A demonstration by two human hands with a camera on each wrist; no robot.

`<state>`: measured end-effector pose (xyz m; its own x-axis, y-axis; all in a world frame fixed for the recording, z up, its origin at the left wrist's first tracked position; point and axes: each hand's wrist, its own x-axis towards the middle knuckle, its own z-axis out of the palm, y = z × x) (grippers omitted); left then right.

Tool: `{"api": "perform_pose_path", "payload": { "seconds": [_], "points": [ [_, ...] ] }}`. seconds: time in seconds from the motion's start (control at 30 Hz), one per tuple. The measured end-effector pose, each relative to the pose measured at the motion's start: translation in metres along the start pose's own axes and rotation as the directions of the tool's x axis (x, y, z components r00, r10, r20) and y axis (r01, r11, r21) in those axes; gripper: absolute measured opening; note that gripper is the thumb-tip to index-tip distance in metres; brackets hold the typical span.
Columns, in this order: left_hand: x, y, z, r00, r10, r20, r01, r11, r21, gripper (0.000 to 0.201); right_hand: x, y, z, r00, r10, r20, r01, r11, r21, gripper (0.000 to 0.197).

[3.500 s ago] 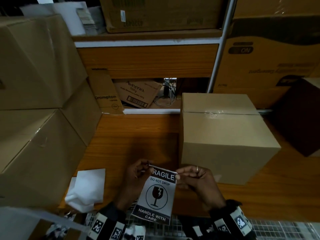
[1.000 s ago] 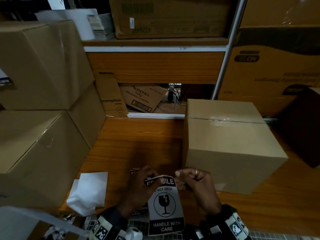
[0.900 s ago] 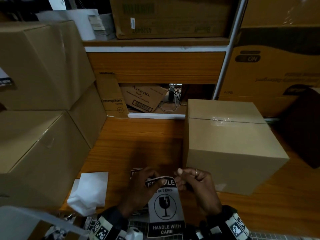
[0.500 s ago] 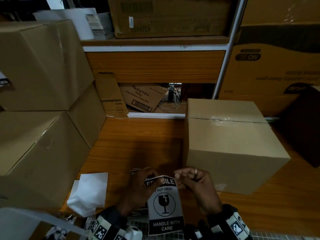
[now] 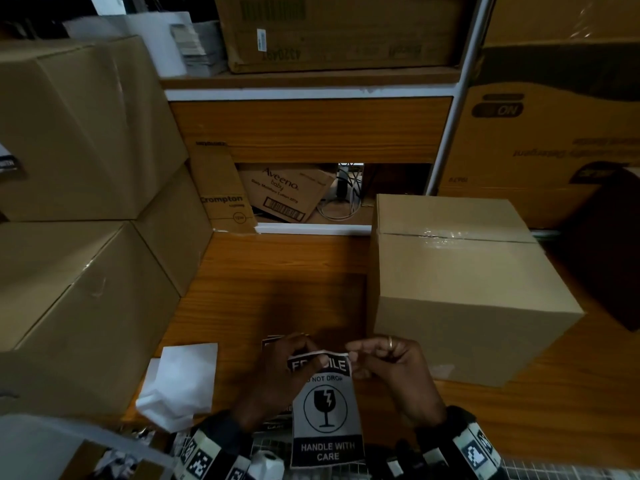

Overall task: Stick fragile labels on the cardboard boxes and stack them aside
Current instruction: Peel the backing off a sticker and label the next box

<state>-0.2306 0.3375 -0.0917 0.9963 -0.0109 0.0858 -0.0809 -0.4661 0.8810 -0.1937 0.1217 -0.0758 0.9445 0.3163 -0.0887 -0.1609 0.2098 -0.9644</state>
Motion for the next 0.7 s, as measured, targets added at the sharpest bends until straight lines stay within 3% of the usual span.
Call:
{"api": "perform_pose_path", "payload": {
  "seconds": [0.2, 0.63, 0.7],
  "points": [
    [-0.001, 0.004, -0.001, 1.0, 0.003, 0.004, -0.003, 0.999, -0.035, 0.019, 0.001, 0.003, 0.0, 1.0, 0.022, 0.015, -0.022, 1.0, 0.0, 0.02],
    [-0.001, 0.009, -0.002, 1.0, 0.029, 0.012, -0.029, 1.0, -0.012, 0.025, 0.0, 0.0, 0.001, 0.999, 0.03, 0.036, -0.031, 0.999, 0.012, 0.014],
    [-0.001, 0.012, -0.003, 1.0, 0.011, 0.006, -0.011, 0.999, -0.033, 0.018, 0.001, -0.001, 0.001, 0.999, 0.007, 0.04, -0.008, 1.0, 0.004, 0.014]
  ]
}}
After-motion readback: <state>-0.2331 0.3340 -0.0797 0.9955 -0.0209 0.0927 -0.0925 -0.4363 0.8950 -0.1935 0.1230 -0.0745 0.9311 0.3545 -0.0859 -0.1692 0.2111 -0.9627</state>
